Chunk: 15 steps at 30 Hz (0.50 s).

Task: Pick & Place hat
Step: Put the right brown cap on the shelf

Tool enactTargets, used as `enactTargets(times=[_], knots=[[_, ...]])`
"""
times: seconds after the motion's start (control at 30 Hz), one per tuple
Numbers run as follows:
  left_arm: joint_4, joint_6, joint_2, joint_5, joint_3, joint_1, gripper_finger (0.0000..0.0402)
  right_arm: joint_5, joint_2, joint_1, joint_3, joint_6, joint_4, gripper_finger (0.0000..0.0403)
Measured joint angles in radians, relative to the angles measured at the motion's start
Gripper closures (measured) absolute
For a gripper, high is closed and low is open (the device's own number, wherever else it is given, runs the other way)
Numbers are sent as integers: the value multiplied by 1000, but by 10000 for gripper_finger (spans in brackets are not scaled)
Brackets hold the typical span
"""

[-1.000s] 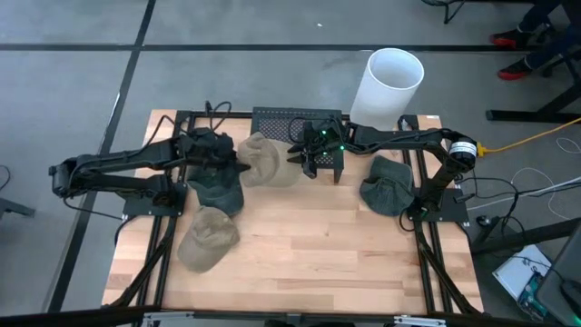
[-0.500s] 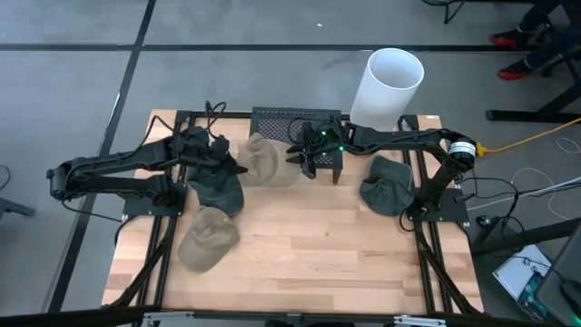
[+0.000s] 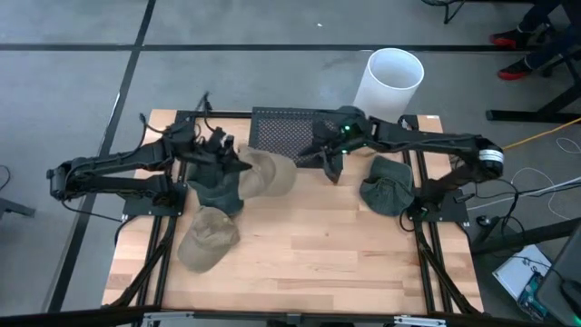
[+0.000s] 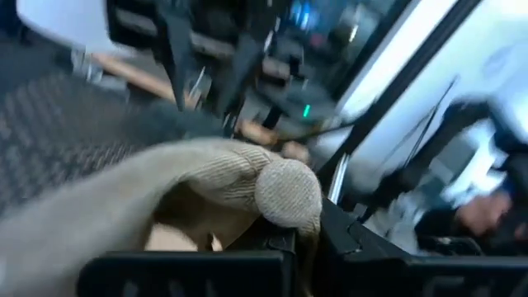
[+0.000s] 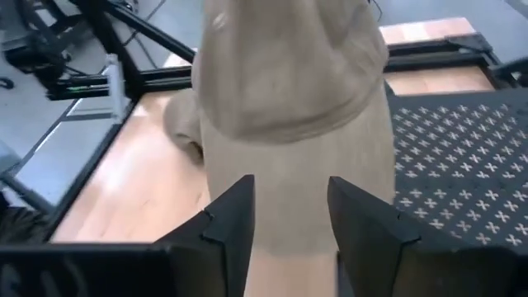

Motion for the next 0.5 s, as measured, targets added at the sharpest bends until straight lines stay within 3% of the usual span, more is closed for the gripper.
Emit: enactTargets(times=[0.2, 0.5], knots=[[148, -148, 1, -11, 44, 73, 398, 1, -106, 11, 1, 1, -63, 248], [148, -99, 157, -48, 165, 186, 398, 105, -133, 10, 3, -4, -57, 248]])
